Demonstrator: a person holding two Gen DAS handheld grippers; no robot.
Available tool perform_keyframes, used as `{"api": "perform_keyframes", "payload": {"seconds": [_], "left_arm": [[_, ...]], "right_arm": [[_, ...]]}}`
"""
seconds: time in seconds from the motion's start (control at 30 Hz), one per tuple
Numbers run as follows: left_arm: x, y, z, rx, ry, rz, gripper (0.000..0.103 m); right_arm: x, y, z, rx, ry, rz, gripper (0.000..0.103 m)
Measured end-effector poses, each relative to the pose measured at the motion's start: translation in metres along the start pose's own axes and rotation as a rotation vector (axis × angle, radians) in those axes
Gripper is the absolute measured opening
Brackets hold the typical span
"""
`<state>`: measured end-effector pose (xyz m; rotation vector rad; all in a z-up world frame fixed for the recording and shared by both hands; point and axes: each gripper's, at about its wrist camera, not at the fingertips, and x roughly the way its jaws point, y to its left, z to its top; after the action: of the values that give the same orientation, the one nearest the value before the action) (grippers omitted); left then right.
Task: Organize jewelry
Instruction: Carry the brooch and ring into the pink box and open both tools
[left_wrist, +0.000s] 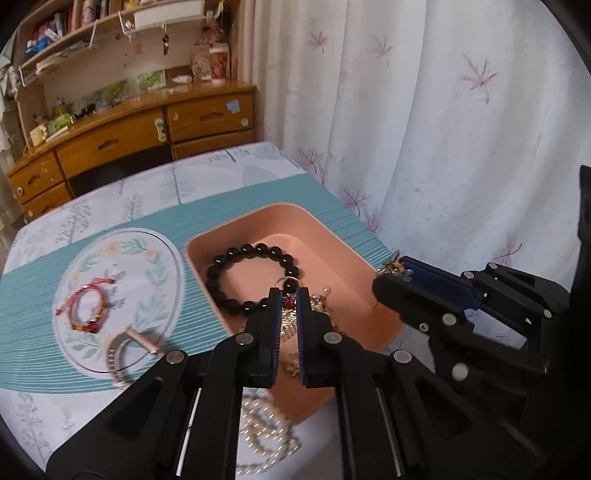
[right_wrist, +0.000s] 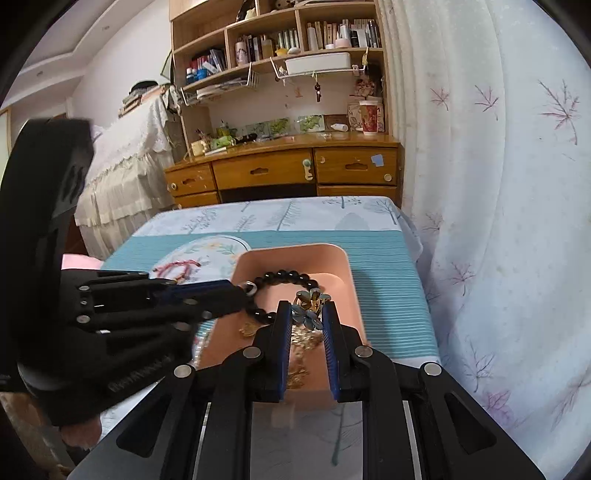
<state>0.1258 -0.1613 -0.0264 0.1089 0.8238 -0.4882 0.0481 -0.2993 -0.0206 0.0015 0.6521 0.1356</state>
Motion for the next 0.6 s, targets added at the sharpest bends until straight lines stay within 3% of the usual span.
{"api": "perform_keyframes", "payload": {"seconds": [0.2,0.27,0.43,0.6], "left_arm": [[0.023,0.001,-0.003,-0.018,0.072,0.004,0.007],[0.026,0.006,-0.004,-0.034,0.096,0.005,0.013],[0.026,0.019,-0.007,-0.080,0.099,0.015,0.042],[0.017,0.020,-0.010,-0.089,0.093,0.007,0.043]], "right_arm": [[0.023,-0.007,-0.002,-0.025,0.036,-0.002,0.022],[0.028,0.001,-0.004,-0.028,0.040,0.003,0.022],[0.027,0.002,-0.008,-0.005,0.038,0.023,0.023],[0.019,0.001,-0.008,0.004,0.036,0.029,0.024]]}}
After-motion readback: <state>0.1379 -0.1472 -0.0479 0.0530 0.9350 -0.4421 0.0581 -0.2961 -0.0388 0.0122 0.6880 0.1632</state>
